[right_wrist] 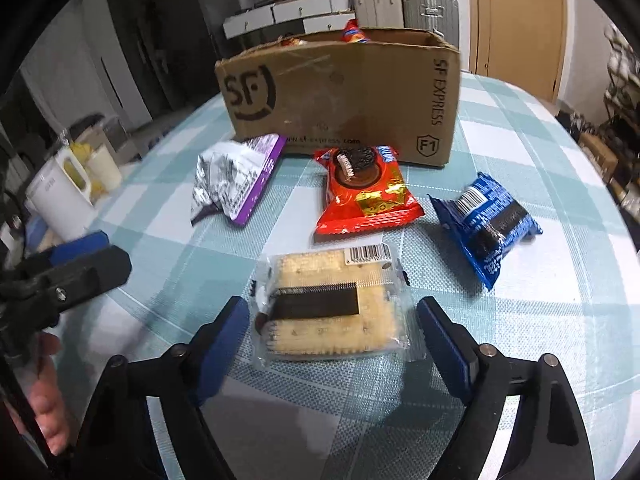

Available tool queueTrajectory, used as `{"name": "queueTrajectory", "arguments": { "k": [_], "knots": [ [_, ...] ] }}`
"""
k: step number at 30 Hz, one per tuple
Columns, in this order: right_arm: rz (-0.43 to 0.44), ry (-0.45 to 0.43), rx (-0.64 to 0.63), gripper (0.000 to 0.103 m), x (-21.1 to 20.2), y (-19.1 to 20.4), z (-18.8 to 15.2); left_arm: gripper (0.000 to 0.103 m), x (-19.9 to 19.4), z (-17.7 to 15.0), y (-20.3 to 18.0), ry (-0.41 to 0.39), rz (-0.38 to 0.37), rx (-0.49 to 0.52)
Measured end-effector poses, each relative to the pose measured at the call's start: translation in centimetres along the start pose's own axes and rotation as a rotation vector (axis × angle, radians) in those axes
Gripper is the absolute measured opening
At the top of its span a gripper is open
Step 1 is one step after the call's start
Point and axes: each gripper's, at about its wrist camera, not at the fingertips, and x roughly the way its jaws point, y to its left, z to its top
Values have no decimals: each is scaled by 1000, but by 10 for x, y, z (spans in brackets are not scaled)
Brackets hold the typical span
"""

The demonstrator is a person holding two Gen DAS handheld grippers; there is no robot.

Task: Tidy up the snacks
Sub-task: 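Close the right tool on the clear cracker pack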

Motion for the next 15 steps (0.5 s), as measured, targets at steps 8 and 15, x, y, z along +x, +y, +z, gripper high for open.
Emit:
{"name": "queueTrajectory", "arguments": {
  "k": [8,15],
  "knots": [
    [-35,5,-73,67,3,12,-1,102,-1,-3,10,0,5,-20],
    [1,-6,-45,62,-3,6,-2,102,-5,-5,17,0,10,-35]
  ]
}}
